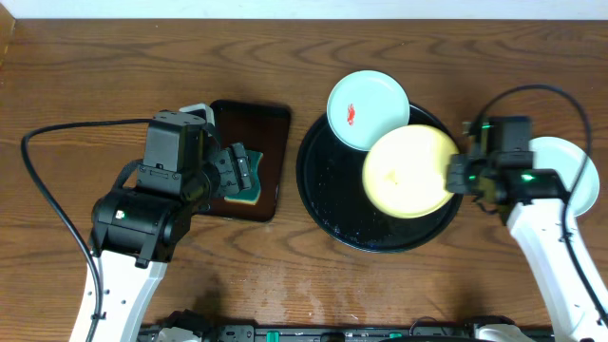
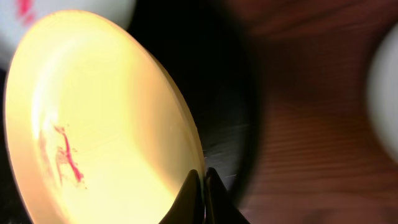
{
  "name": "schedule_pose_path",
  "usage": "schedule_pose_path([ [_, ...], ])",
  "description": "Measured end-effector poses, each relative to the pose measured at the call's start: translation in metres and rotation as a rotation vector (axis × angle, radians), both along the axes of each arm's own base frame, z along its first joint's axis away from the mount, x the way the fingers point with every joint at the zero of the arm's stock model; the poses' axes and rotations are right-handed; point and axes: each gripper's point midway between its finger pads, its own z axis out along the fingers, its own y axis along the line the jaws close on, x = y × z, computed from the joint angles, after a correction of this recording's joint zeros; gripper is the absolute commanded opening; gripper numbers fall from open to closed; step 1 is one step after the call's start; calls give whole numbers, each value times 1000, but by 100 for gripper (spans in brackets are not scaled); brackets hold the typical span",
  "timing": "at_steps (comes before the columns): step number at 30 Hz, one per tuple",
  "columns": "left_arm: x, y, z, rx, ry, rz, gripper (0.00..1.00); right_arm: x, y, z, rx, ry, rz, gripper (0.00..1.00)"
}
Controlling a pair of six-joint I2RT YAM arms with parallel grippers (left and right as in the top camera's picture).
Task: Clean dirty plates on tray and stack at the side
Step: 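Grasp the yellow plate rim and pull it to the tray center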
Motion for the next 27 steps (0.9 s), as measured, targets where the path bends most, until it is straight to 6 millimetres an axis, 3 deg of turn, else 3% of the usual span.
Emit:
schedule_pose_path([
  [4,0,0,0,0,0,0,83,-16,28,-27,44,93,-1,1],
  [8,0,0,0,0,0,0,83,-29,39,-63,35,183,-51,1],
  [9,0,0,0,0,0,0,83,-30,39,-70,25,195,-61,11],
  [10,0,0,0,0,0,0,83,-29,39,-75,13,194,-72,29],
  [11,0,0,0,0,0,0,83,-24,40,-77,2,177,-69,37],
  [15,0,0,0,0,0,0,83,-3,44,-67,-27,82,18,50],
  [23,-5,0,-4,2,24,-3,84,8,62,-27,6,-11,194,50],
  [27,-3,0,-6,3,32,-4,83,0,68,-24,37,8,230,49],
])
